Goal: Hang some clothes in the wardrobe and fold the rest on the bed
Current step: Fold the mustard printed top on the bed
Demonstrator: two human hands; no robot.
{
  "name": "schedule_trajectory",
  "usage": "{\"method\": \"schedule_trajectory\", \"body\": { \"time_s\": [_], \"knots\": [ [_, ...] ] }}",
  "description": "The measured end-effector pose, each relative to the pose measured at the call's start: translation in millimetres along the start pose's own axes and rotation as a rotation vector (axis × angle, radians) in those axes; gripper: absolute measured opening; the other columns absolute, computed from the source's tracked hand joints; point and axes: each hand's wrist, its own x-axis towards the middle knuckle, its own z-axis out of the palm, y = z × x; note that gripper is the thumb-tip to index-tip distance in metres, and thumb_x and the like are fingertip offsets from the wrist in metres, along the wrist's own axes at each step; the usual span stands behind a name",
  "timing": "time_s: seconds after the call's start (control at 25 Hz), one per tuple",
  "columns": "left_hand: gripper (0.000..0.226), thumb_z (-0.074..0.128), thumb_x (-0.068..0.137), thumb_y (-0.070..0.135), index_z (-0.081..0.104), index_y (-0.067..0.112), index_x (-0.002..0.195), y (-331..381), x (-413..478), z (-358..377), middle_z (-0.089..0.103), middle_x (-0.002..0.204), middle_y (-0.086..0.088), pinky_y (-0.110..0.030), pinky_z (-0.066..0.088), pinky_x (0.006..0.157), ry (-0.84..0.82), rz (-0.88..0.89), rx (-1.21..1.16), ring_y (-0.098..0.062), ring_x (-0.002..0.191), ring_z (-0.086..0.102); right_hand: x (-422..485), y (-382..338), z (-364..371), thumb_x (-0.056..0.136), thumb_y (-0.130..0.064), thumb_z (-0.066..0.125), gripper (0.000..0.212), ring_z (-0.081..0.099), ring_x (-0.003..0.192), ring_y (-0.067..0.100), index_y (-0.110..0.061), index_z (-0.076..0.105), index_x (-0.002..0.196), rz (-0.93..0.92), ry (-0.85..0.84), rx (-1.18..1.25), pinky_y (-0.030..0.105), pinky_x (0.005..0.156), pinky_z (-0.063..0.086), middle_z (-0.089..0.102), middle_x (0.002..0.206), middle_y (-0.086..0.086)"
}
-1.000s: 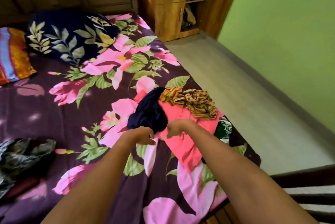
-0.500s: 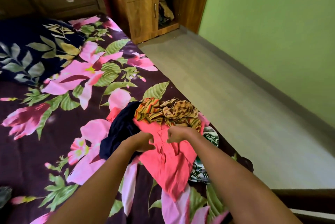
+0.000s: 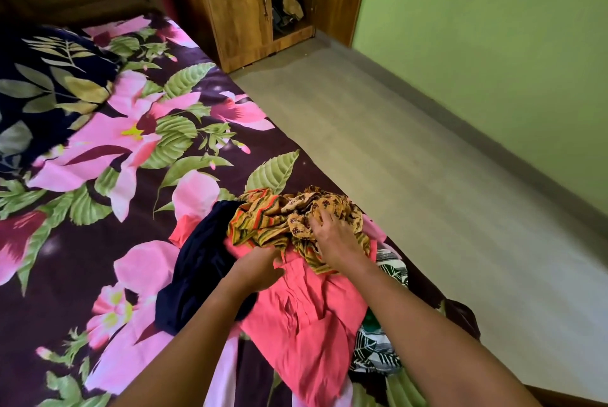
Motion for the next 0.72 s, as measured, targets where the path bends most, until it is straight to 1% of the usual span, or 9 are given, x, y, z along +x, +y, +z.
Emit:
{"method": "schedule_trajectory", "body": {
  "time_s": [0.12,0.24,0.32,0.4,0.48,0.52,0.6,0.64,0.72],
  "knots": [
    [0.033,0.053,0.095,0.027,0.055,0.009,0.123,-12.9,4.8,6.7,0.061,0.121,-0.008,-0.031,0.047,0.089,0.009,-0.001,-0.016,-0.022,0.11,0.058,19.7,0.5,12.1,0.085,0.008,0.051,0.075,0.01,0.144,0.037,-0.014,0.018,0.149,0.024,-0.052,-0.064,0.049,0.116,0.018,0.005,0.155,0.023],
    [0.032,0.052,0.095,0.026,0.055,0.01,0.123,-24.4,8.2,7.8,0.062,0.12,-0.007,-0.029,0.047,0.088,0.03,-0.005,-0.026,-0.02,0.108,0.058,31.0,4.3,23.9,0.089,0.0,0.05,0.053,-0.001,0.145,0.036,-0.012,0.039,0.139,0.02,-0.099,-0.145,0.053,0.118,0.004,0.004,0.157,0.018],
    [0.031,0.052,0.095,0.025,0.056,0.01,0.123,-29.3,8.1,5.0,0.063,0.119,-0.007,-0.029,0.048,0.087,0.054,-0.001,-0.035,-0.019,0.106,0.059,30.0,4.0,27.5,0.092,-0.002,0.047,0.042,0.011,0.145,0.033,-0.008,0.045,0.134,0.004,-0.047,-0.08,0.048,0.119,0.002,0.024,0.153,0.018],
    [0.034,0.052,0.096,0.026,0.053,0.011,0.126,-26.4,5.0,1.4,0.061,0.122,-0.007,-0.028,0.046,0.089,0.099,0.019,-0.032,-0.019,0.109,0.058,24.0,3.8,28.0,0.093,0.001,0.042,0.04,0.041,0.129,0.034,-0.005,0.043,0.132,0.001,0.054,0.096,0.043,0.117,0.02,0.051,0.13,0.017],
    [0.047,0.052,0.095,0.029,0.041,0.013,0.138,-19.0,1.1,-2.8,0.05,0.137,-0.005,-0.027,0.04,0.098,0.182,0.064,-0.06,-0.019,0.122,0.049,15.0,2.9,21.0,0.095,0.0,0.037,0.03,0.057,0.098,0.031,-0.006,0.046,0.123,-0.03,0.155,0.26,0.035,0.084,0.044,0.059,0.102,0.012],
    [0.056,0.053,0.095,0.031,0.031,0.016,0.144,-13.8,0.3,-5.3,0.039,0.146,-0.003,-0.028,0.036,0.103,0.228,0.091,-0.107,-0.019,0.13,0.041,9.6,2.0,14.7,0.096,-0.003,0.037,0.028,0.06,0.087,0.031,-0.006,0.048,0.121,-0.061,0.202,0.293,0.034,0.068,0.042,0.06,0.096,0.012],
    [0.07,0.054,0.094,0.034,0.014,0.025,0.15,-4.3,1.3,-10.5,0.019,0.156,0.001,-0.032,0.028,0.112,0.293,0.162,-0.193,-0.017,0.141,0.025,-2.4,-1.1,6.0,0.098,-0.014,0.042,0.028,0.064,0.069,0.03,-0.004,0.054,0.121,-0.183,0.312,0.291,0.033,0.051,0.046,0.067,0.09,0.013],
    [0.07,0.053,0.094,0.033,0.011,0.029,0.15,1.5,0.2,-14.2,0.016,0.157,0.002,-0.035,0.026,0.113,0.291,0.192,-0.203,-0.017,0.142,0.023,-10.3,-3.8,0.2,0.098,-0.02,0.043,0.03,0.064,0.06,0.027,-0.003,0.059,0.116,-0.243,0.388,0.299,0.03,0.045,0.046,0.069,0.085,0.011],
    [0.059,0.052,0.096,0.024,0.023,0.025,0.147,14.7,-4.4,-20.7,0.036,0.148,-0.004,-0.035,0.037,0.105,0.28,0.246,-0.29,-0.018,0.13,0.041,-23.3,-11.0,-18.2,0.101,-0.032,0.036,0.038,0.06,0.049,0.02,-0.004,0.062,0.101,-0.279,0.552,0.386,0.023,0.041,0.043,0.067,0.069,0.007]
  ]
}}
